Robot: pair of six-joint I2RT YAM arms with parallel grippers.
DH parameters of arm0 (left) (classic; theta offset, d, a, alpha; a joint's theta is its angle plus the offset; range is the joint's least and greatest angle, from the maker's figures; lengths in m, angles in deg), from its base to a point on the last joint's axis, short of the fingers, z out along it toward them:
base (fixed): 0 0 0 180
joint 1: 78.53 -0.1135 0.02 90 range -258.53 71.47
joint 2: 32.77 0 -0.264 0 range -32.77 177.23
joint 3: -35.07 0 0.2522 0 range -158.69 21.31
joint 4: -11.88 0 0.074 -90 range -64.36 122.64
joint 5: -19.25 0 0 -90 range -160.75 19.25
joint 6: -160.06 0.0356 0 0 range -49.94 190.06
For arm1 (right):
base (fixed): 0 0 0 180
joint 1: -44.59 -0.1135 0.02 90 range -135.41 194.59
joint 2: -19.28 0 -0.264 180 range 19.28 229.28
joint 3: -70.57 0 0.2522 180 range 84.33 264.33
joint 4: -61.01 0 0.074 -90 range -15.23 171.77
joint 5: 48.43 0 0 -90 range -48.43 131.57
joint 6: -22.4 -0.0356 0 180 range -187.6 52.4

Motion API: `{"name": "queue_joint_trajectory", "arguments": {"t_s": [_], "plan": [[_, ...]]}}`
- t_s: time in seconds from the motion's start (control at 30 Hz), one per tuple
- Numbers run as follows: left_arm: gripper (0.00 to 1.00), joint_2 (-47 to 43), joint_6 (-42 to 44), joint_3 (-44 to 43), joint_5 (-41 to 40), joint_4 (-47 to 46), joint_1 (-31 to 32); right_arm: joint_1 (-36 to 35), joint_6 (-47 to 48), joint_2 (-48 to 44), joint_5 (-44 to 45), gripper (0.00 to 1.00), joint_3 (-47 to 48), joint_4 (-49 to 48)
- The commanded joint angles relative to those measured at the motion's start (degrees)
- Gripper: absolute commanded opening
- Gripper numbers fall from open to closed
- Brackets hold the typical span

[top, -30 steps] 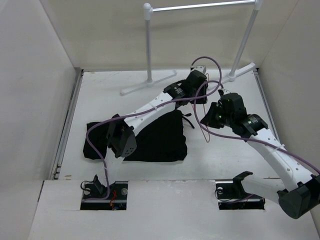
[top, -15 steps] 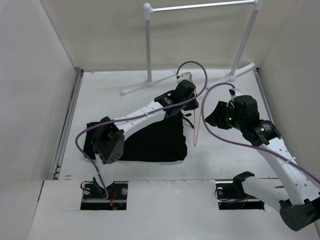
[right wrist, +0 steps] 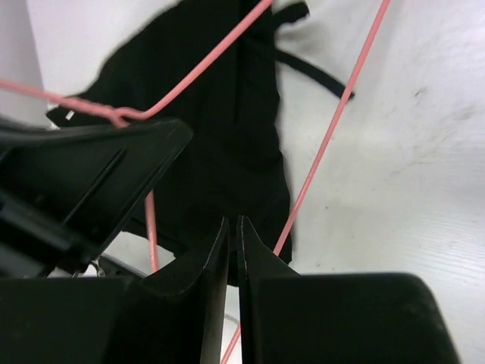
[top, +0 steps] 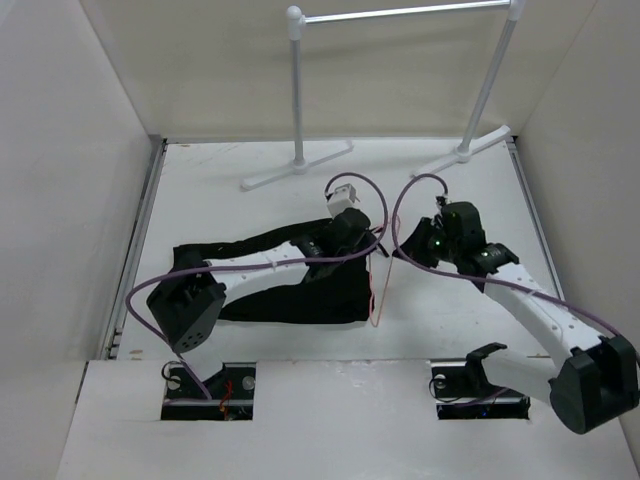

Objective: Place the trousers on the hanger

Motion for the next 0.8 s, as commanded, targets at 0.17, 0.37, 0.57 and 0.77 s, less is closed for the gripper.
{"name": "queue_joint_trajectory", "arguments": {"t_s": [0.17,0.37,0.57,0.77], "plan": [[0.00,-5.94,-3.88,10.77,-7.80,-5.38,2.32,-4.42,-3.64,10.47,-2.26,0.24,-5.03,-20.17],[0.00,-5.42,-5.73,13.59,-11.23,-5.38,4.60,-6.97,-3.29,19.00,-2.71,0.42,-5.74,-25.46],[0.00,-5.15,-6.79,14.64,-13.78,-5.47,5.66,-7.85,-1.18,23.57,0.37,0.60,-7.15,-26.25],[0.00,-4.80,-6.79,15.43,-15.98,-6.34,5.75,-9.70,-4.24,28.59,-4.18,0.63,-8.90,-32.48]]}}
